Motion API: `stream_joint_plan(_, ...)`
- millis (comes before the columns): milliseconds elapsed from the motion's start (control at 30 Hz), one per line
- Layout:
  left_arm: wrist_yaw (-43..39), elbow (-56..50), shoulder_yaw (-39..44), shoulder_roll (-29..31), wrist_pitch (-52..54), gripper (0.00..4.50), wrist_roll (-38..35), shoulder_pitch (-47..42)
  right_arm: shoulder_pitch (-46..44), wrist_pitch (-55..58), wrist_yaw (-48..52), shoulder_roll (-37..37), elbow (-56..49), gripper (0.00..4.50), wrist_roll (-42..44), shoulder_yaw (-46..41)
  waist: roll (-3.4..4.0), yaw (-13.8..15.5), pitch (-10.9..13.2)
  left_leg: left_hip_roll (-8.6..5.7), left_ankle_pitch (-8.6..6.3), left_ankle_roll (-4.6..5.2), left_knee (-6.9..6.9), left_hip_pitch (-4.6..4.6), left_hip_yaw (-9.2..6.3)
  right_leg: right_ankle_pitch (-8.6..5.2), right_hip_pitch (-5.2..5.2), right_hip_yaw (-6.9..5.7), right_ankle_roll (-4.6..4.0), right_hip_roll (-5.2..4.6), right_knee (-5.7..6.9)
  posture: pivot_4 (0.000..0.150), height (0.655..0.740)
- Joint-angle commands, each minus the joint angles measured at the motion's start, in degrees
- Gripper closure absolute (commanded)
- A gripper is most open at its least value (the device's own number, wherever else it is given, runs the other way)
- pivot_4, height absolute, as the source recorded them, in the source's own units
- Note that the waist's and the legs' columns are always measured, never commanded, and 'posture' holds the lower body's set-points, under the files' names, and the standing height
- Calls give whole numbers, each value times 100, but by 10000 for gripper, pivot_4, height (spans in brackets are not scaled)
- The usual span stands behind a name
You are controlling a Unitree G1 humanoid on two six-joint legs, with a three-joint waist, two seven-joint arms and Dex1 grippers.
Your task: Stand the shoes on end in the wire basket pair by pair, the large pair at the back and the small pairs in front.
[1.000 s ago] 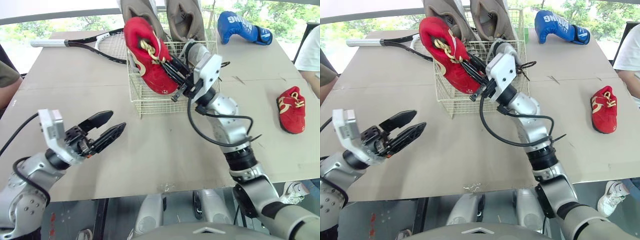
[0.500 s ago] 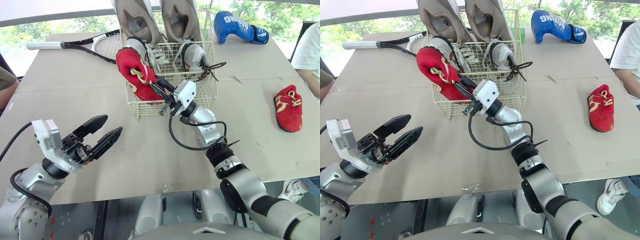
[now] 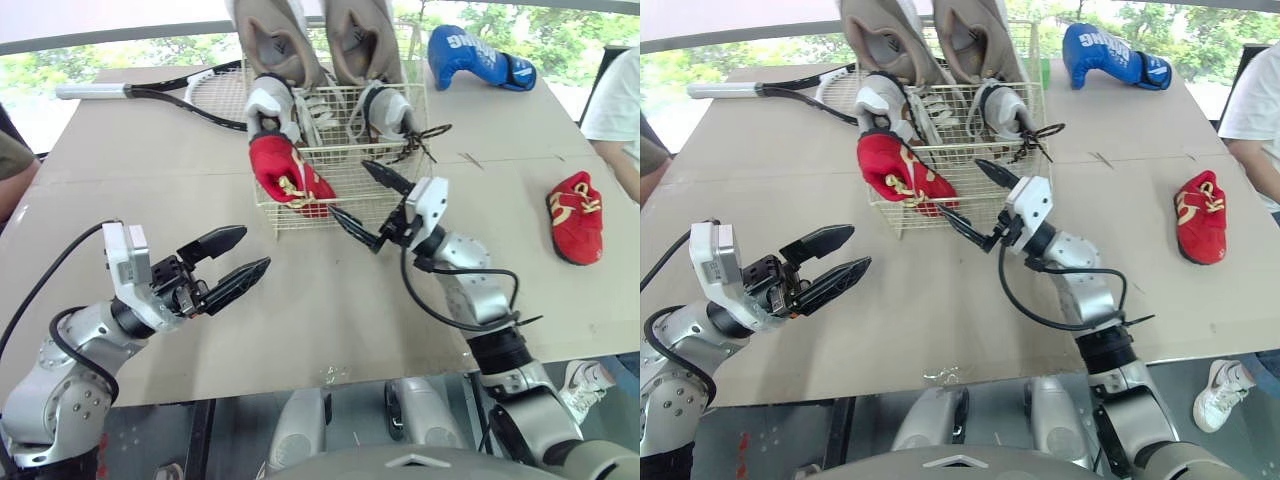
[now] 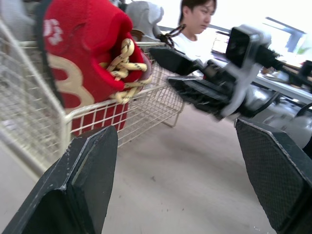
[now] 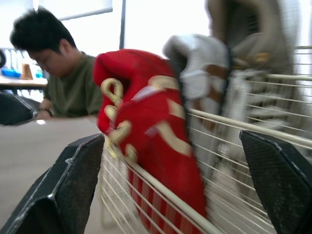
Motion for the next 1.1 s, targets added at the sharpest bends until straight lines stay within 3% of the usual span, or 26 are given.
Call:
stream_joint_plan(33,-463,89,-446,161,123,3575,-3,-401,395,822,-222,-423,-1557,1413,239,-197,5,6,3,4,0,0,-7,3,4,0,0,2,-1,4,-2,1500,7400)
stream_joint_plan(167,-754,65,-1034,166,433,3575,-152,-971,818,2134,-1156,-879,-2942,1413,420,-902,6,36,3,4,0,0,-11,-9,6,-3,-2,-10,-3,2,-14,1500,7400)
stream_joint_plan(267,-920,116,-1570,50,644,3575,-151,-1631,1448,3240,-1300,-1784,-3786,484,1024,-2166,6,98,4,-4,0,1,-11,-13,2,-2,0,-5,-1,-5,-25,1500,7400)
stream_joint_plan(300,-942,144,-1711,3,708,1788,-157,-1834,1666,3488,-1270,-2148,-3961,125,1001,-2522,8,157,5,-6,0,1,-10,-17,6,-2,3,-15,-1,-7,-35,1500,7400)
stream_joint_plan(433,-639,167,-2186,-397,694,1788,156,-2534,1981,4476,-1565,-3061,-3791,125,1037,-3769,9,185,6,-10,-1,4,-6,-29,12,-1,8,-24,1,-11,-52,1500,7400)
stream_joint_plan(500,-397,166,-2457,-640,660,1788,417,-2926,1840,5342,-1590,-3653,-3334,125,1085,-4124,9,142,6,-8,-1,5,-8,-21,20,-1,12,-13,1,-7,-49,1500,7400)
stream_joint_plan(567,-284,167,-2704,-784,682,1788,629,-3201,1676,6038,-1672,-4525,-2732,125,626,-3907,16,130,10,-4,-1,5,-7,-15,29,-1,15,-2,1,1,-49,1500,7400)
stream_joint_plan(633,-234,203,-2853,-893,759,1788,699,-3405,1558,6338,-1281,-4966,-2222,125,805,-3817,14,131,9,-2,0,7,-8,-10,41,-2,15,8,0,3,-49,1500,7400)
stream_joint_plan(867,-62,434,-3208,-1286,995,1788,858,-4054,143,6761,-1244,-5094,366,125,559,-3201,13,142,9,2,-6,17,-4,-15,56,1,14,19,5,7,-55,1500,7400)
stream_joint_plan(1100,-319,616,-3326,-1492,604,1788,1150,-4035,-655,6004,-911,-5035,2281,125,100,-2582,15,151,10,1,-9,22,-6,-21,62,3,9,20,8,5,-62,1500,7400)
